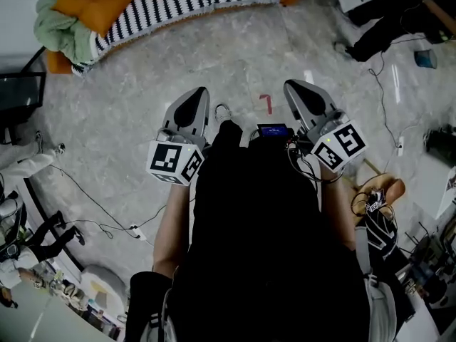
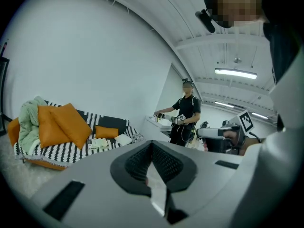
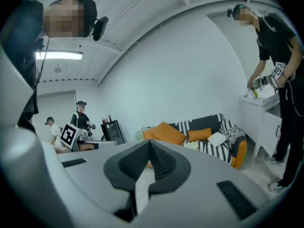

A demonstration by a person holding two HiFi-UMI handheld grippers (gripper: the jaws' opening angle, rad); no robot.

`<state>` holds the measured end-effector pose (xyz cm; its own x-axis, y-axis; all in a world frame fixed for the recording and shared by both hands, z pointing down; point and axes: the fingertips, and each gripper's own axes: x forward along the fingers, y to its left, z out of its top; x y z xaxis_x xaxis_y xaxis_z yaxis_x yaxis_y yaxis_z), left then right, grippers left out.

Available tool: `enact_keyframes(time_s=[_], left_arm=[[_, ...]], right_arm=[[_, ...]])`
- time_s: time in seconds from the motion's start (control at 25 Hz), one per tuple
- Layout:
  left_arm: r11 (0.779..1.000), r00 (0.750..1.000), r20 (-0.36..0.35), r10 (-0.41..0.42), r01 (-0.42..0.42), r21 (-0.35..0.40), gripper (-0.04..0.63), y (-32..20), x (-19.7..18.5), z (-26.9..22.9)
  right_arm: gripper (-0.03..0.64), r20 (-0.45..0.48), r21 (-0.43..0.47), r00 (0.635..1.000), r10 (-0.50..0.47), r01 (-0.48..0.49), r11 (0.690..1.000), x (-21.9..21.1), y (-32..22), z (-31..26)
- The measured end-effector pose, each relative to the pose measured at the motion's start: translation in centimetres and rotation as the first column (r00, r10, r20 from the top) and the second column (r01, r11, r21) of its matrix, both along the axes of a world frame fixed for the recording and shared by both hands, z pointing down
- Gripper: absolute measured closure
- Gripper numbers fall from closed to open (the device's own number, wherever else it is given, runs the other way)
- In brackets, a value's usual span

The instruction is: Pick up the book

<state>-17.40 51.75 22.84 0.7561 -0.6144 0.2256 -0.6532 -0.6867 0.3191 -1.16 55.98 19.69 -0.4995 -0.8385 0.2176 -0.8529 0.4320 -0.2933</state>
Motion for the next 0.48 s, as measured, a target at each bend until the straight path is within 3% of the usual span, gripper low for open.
enact_keyframes(time_s=[0.48], left_arm=[[0.999,0.999,0.009,0.037,-0.037,-0.024,0.581,-5.0,-3.4,0.7]], right_arm=[[0.6,0.025,-0.008,0.999,0.029,-0.029,1.0,-3.0,-4.1,0.0]])
